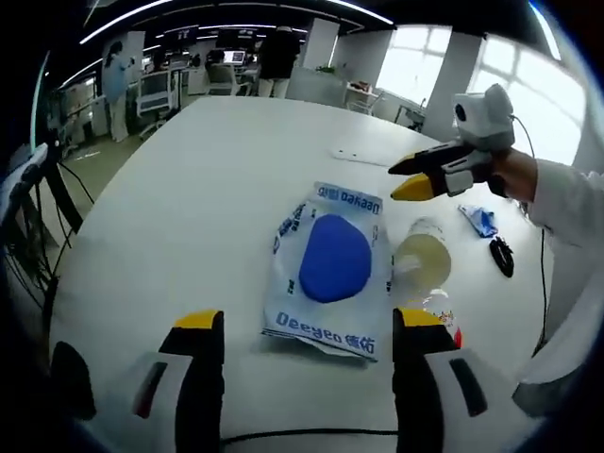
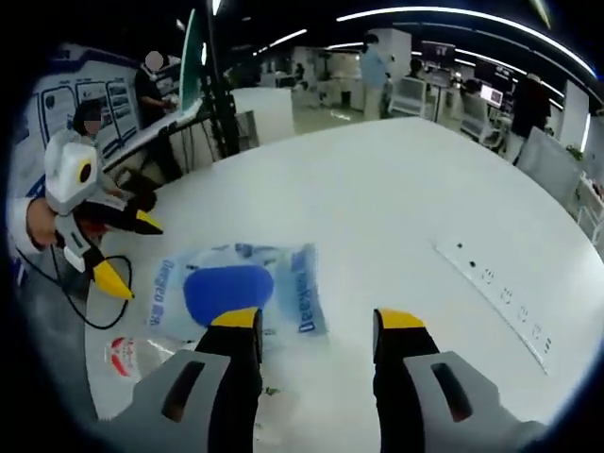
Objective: Arrange the tabletop items into an orderly group along one side of the table until the central work area is clear of visible clutter.
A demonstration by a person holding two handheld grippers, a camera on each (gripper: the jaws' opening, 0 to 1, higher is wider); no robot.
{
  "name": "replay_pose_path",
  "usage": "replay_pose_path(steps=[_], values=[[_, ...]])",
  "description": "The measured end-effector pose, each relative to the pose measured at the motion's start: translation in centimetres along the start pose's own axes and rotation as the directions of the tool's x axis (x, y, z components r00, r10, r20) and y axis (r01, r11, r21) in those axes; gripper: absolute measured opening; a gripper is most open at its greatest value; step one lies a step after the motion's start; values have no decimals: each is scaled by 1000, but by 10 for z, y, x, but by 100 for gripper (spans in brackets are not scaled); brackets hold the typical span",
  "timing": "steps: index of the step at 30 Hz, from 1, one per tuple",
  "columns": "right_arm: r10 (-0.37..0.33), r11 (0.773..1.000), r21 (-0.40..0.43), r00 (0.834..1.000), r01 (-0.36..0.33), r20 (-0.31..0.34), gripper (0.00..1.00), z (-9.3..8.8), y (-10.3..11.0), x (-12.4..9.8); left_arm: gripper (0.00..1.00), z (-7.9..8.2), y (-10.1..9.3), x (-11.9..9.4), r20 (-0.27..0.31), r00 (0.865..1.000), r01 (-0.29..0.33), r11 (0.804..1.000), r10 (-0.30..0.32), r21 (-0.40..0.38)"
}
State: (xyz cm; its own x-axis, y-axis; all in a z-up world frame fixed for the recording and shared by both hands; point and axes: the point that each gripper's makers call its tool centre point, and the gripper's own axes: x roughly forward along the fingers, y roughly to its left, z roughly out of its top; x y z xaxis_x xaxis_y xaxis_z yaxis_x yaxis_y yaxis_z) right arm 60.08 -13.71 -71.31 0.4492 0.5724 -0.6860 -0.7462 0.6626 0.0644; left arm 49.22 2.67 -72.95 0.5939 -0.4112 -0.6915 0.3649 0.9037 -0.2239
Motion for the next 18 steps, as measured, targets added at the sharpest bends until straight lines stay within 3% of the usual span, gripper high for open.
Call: replay_pose_path(steps=[10,15,18], values=[[22,1000,14,1000,-22,-18,38,-10,-1,15,53,-19,12,8,-46,998,-38,994,33,-104],[38,999,28,999,-37,-29,30,-17,1,21,47,-26,17,9,-60,997,-51,986,42,-157],[51,998,43,998,-49,-43,23,-22,1,24,37,-27,17,12,-63,997,-56,981,45,-187]])
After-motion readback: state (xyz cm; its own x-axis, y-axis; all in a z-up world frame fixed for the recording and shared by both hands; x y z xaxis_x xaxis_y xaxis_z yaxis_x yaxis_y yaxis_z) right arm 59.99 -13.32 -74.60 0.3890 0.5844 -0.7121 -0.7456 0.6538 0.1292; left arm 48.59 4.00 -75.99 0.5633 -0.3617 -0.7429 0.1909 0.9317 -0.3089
